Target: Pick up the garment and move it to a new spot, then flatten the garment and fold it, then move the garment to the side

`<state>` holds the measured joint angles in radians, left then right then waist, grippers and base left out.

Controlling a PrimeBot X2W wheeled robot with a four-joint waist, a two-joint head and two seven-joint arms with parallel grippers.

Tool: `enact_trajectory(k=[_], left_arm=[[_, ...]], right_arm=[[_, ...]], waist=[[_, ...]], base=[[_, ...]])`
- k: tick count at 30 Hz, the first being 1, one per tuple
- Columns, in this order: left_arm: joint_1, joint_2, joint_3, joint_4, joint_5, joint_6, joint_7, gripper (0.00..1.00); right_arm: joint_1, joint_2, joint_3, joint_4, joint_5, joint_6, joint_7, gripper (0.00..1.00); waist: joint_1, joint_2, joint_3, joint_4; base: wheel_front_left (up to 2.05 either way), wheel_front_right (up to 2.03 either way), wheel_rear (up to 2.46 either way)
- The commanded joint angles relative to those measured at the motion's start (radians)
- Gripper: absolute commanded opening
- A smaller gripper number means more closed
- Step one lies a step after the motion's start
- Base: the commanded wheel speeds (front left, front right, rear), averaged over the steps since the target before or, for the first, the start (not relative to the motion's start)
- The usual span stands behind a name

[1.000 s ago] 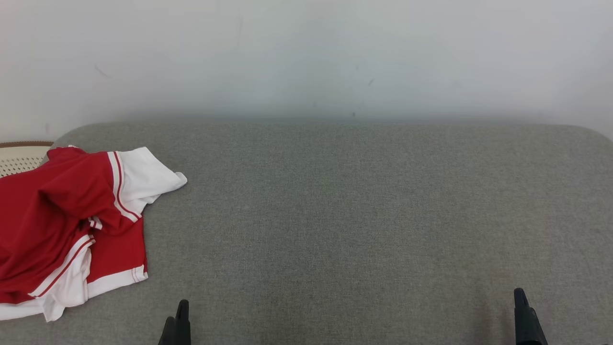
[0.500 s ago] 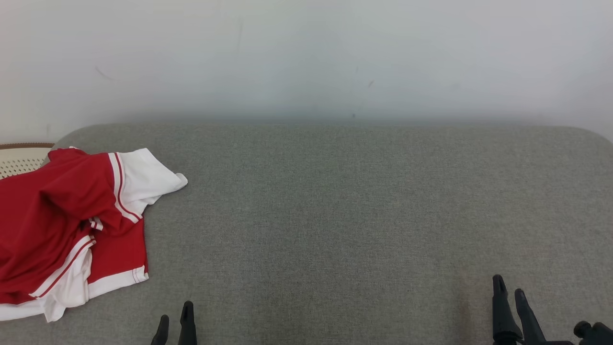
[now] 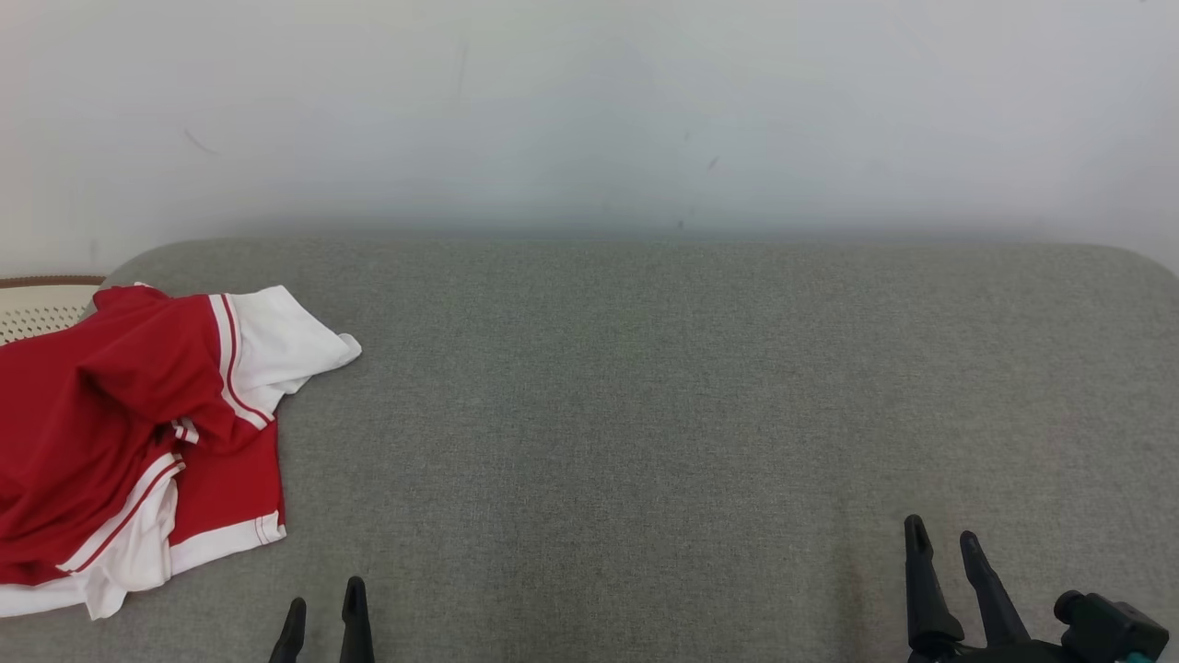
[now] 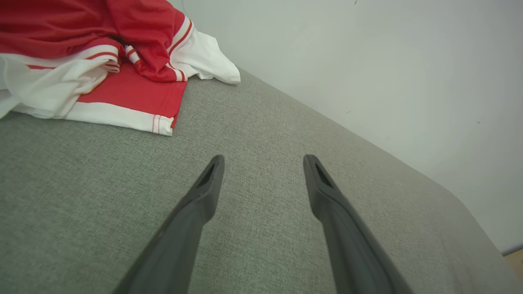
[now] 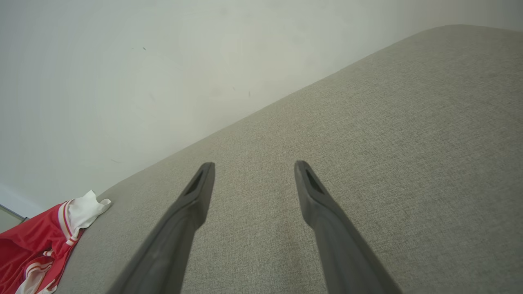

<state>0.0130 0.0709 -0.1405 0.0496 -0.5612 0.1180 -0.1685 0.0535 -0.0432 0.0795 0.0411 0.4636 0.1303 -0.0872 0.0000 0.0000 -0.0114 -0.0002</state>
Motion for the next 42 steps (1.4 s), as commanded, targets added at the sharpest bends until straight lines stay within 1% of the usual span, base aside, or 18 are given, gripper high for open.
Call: enact_trajectory(k=[1, 16, 28, 34, 42], left_arm=[[-0.02, 0.01, 0.0, -0.007, 0.026, 0.007, -0.01, 1.0], [-0.027, 0.029, -0.017, -0.019, 0.173, 0.04, -0.03, 1.0], [-0.014, 0.042, -0.009, -0.046, 0.264, 0.078, -0.045, 1.0], [-0.01, 0.045, -0.012, -0.058, 0.298, 0.086, -0.048, 1.0], [0.01, 0.046, -0.021, -0.092, 0.358, 0.115, -0.052, 1.0]], right_arm=[[-0.01, -0.008, 0.007, -0.008, -0.027, 0.0, -0.007, 1.0], [-0.025, -0.009, 0.049, -0.026, -0.195, 0.001, -0.007, 1.0], [-0.021, -0.009, 0.077, -0.025, -0.295, 0.001, -0.016, 1.0], [-0.024, -0.009, 0.077, -0.03, -0.318, 0.001, -0.022, 1.0], [-0.027, -0.01, 0.09, -0.03, -0.371, 0.001, -0.032, 1.0]], waist=[[0.0, 0.0, 0.0, -0.001], [0.0, 0.0, -0.007, 0.002], [0.0, 0.0, -0.013, 0.001], [0.0, 0.0, -0.013, 0.001], [0.0, 0.0, -0.013, -0.001]], base=[[0.0, 0.0, 0.0], [0.0, 0.0, 0.0], [0.0, 0.0, 0.0], [0.0, 0.0, 0.0], [0.0, 0.0, 0.0]])
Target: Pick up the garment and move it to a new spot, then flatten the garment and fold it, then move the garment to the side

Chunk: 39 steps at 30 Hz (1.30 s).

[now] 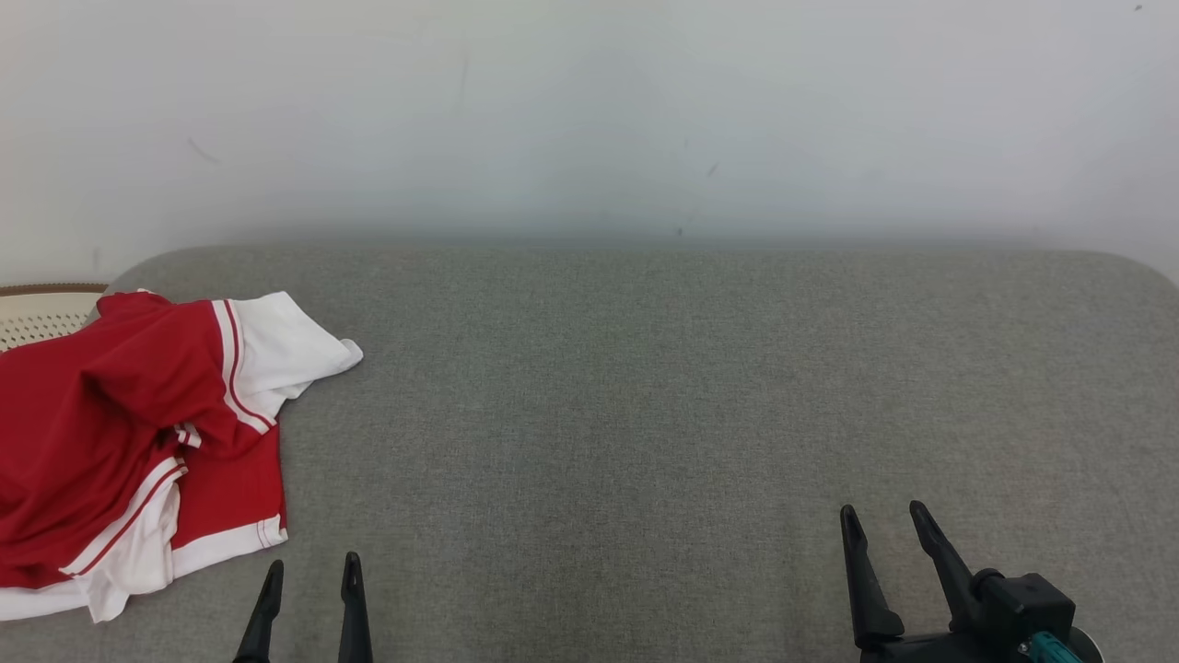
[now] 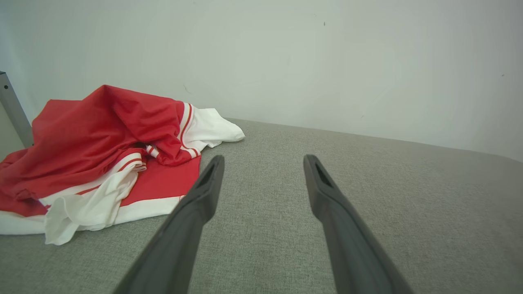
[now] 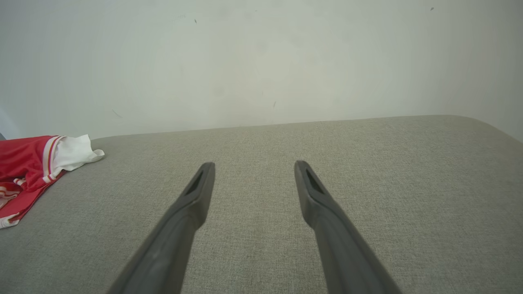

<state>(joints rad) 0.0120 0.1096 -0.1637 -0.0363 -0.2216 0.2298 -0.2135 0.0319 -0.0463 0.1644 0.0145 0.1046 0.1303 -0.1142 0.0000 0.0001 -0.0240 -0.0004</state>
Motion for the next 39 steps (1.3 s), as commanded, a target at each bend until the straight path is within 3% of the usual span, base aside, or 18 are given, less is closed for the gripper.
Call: enact_trajectory(k=[1, 14, 39], left_arm=[[0.009, 0.01, 0.004, -0.006, 0.02, 0.004, -0.009, 1.0], [0.004, 0.02, 0.002, -0.015, 0.088, 0.028, -0.026, 1.0], [-0.013, 0.058, 0.011, -0.022, 0.038, -0.006, -0.028, 1.0]], right_arm=[[-0.006, -0.006, 0.007, -0.004, -0.019, 0.001, -0.008, 1.0], [-0.016, -0.007, 0.012, -0.005, -0.087, 0.001, -0.028, 1.0], [-0.005, -0.006, -0.02, -0.006, -0.065, 0.001, -0.036, 1.0]], waist=[[0.0, -0.0001, 0.0, -0.001], [0.0, -0.0001, -0.003, -0.007], [0.0, -0.0001, -0.001, -0.003]], base=[[0.0, 0.0, 0.0], [0.0, 0.0, 0.0], [0.0, 0.0, 0.0]])
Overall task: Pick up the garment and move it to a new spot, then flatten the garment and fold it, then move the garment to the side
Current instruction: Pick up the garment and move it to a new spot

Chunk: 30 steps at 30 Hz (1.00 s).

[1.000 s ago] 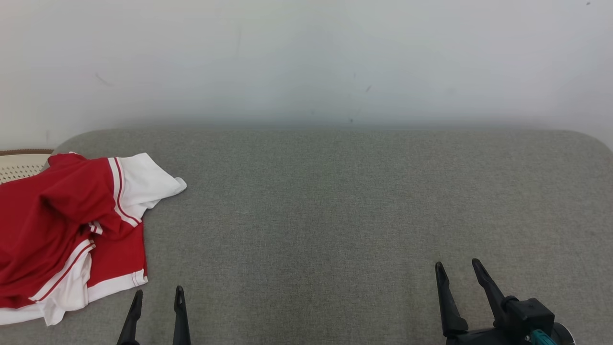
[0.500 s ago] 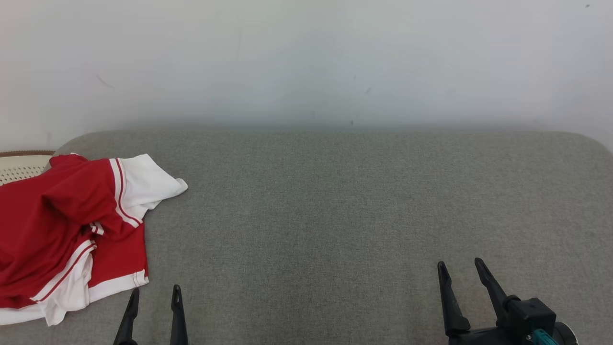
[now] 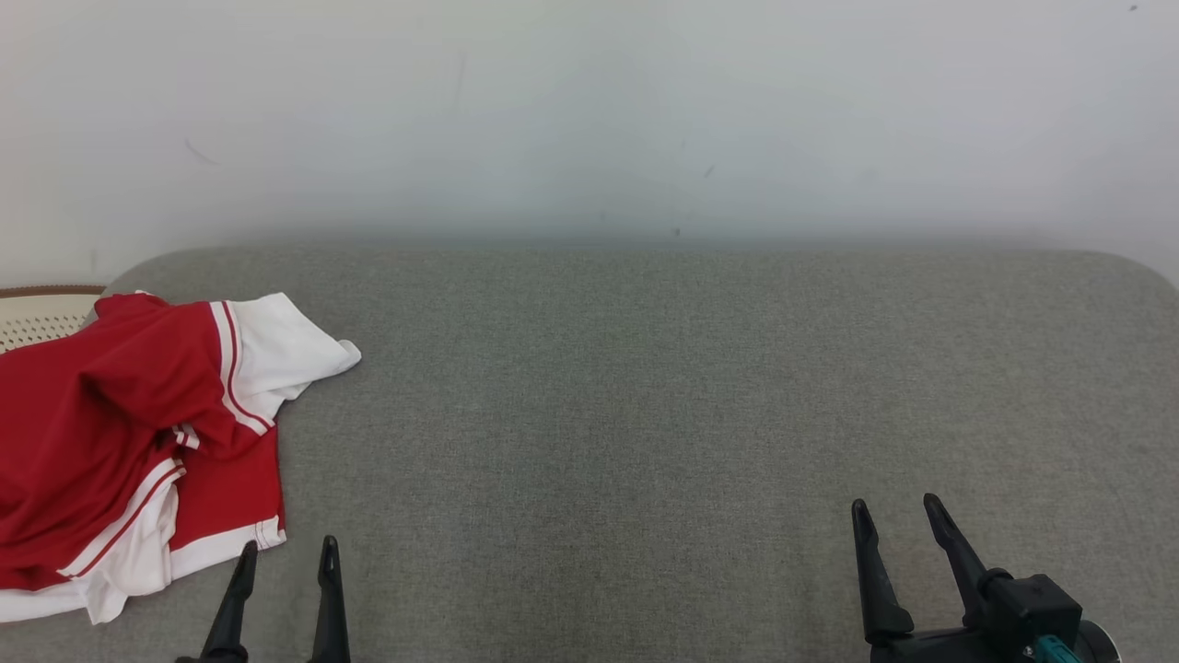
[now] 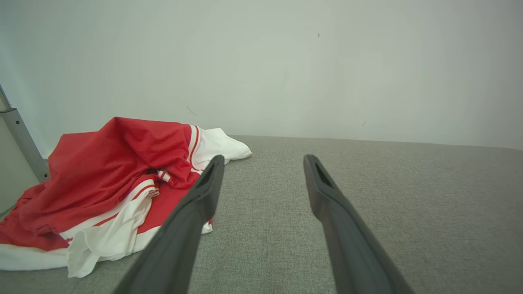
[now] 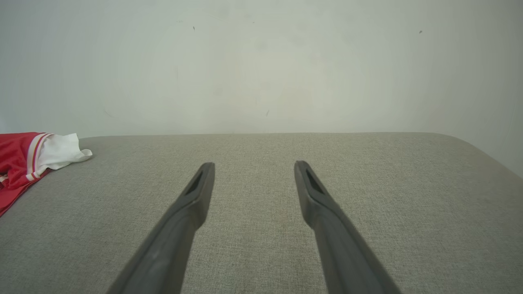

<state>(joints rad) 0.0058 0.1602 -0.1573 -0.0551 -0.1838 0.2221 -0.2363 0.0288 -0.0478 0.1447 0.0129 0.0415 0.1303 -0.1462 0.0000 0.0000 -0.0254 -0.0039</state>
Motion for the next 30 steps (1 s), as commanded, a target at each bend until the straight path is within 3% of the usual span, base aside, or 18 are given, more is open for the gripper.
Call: enact_trajectory(k=[1, 5, 20, 30], left_arm=[[-0.006, 0.009, 0.005, -0.004, 0.0, 0.002, -0.006, 1.0], [-0.011, 0.019, 0.002, -0.004, -0.006, -0.017, -0.013, 1.0], [0.003, 0.017, 0.011, 0.004, -0.027, -0.013, -0.022, 1.0], [-0.004, 0.019, 0.012, 0.015, -0.039, -0.012, -0.023, 1.0]], right_arm=[[-0.001, -0.005, -0.002, -0.006, -0.004, 0.001, -0.007, 1.0], [0.0, -0.005, -0.003, -0.009, -0.006, 0.001, -0.014, 1.0], [0.007, -0.004, -0.015, -0.002, -0.001, 0.001, -0.01, 1.0], [0.019, -0.004, -0.025, 0.002, 0.005, 0.001, -0.01, 1.0]], waist=[[0.0, 0.0, 0.001, 0.0], [0.0, 0.0, 0.003, 0.0], [0.0, 0.0, -0.001, 0.007], [0.0, 0.0, -0.008, 0.078]], base=[[0.0, 0.0, 0.0], [0.0, 0.0, 0.0], [0.0, 0.0, 0.0], [0.0, 0.0, 0.0]])
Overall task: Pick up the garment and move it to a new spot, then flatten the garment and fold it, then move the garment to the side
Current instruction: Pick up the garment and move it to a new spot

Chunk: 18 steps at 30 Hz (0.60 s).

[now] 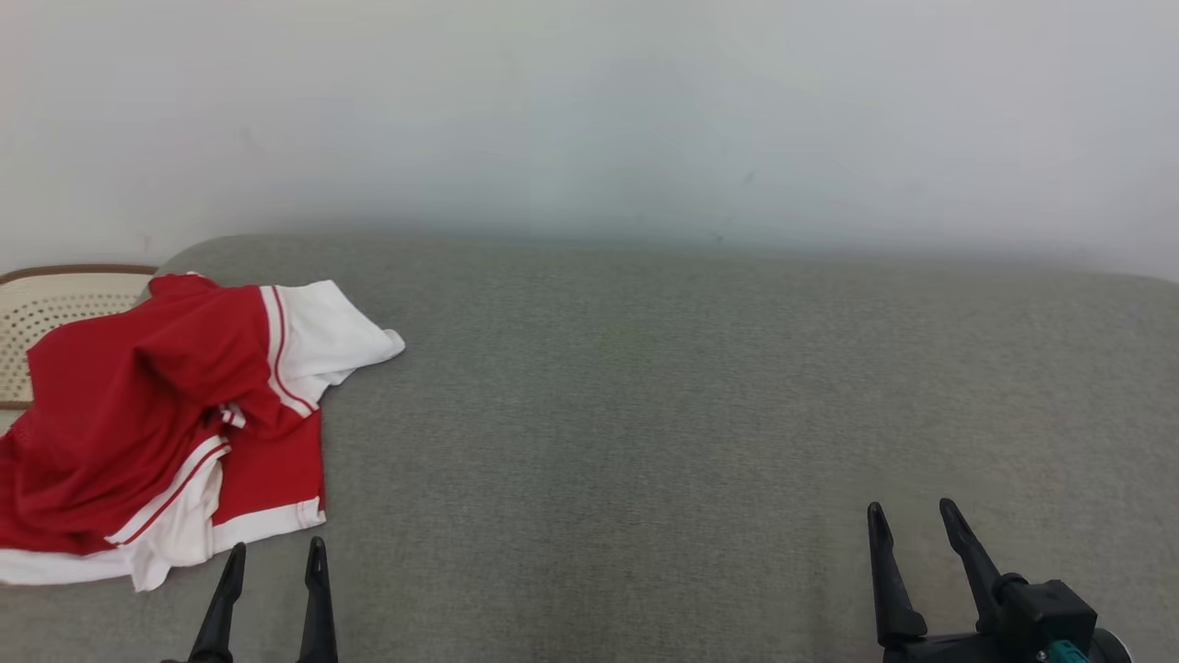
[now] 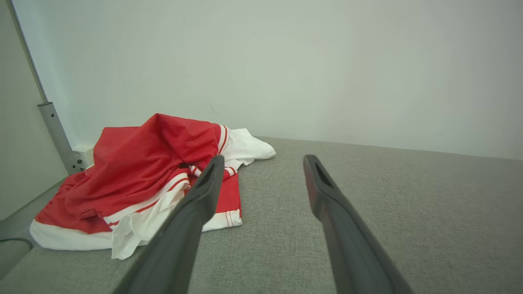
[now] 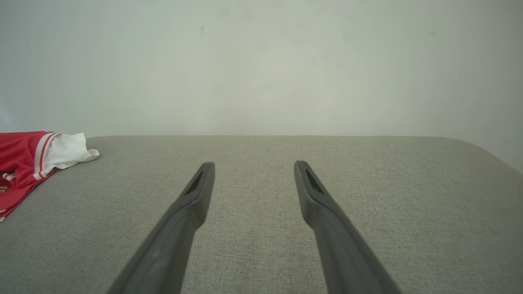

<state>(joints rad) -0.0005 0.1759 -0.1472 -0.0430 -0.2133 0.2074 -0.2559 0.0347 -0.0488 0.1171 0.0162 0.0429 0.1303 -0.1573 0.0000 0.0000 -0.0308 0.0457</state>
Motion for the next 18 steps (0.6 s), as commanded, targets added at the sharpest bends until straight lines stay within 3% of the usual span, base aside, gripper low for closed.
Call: enact_trajectory(k=[1, 18], left_arm=[[0.003, 0.004, 0.003, 0.005, -0.012, 0.004, -0.004, 1.0], [0.025, 0.018, 0.028, 0.016, -0.02, 0.04, 0.009, 1.0]], right_arm=[[0.014, -0.003, 0.002, -0.003, 0.004, 0.001, 0.002, 1.0], [0.03, -0.003, 0.014, -0.001, 0.016, 0.001, 0.011, 1.0]], waist=[[0.0, 0.0, -0.003, 0.039], [0.0, 0.0, -0.014, 0.251]], base=[[0.0, 0.0, 0.0], [0.0, 0.0, 0.0]])
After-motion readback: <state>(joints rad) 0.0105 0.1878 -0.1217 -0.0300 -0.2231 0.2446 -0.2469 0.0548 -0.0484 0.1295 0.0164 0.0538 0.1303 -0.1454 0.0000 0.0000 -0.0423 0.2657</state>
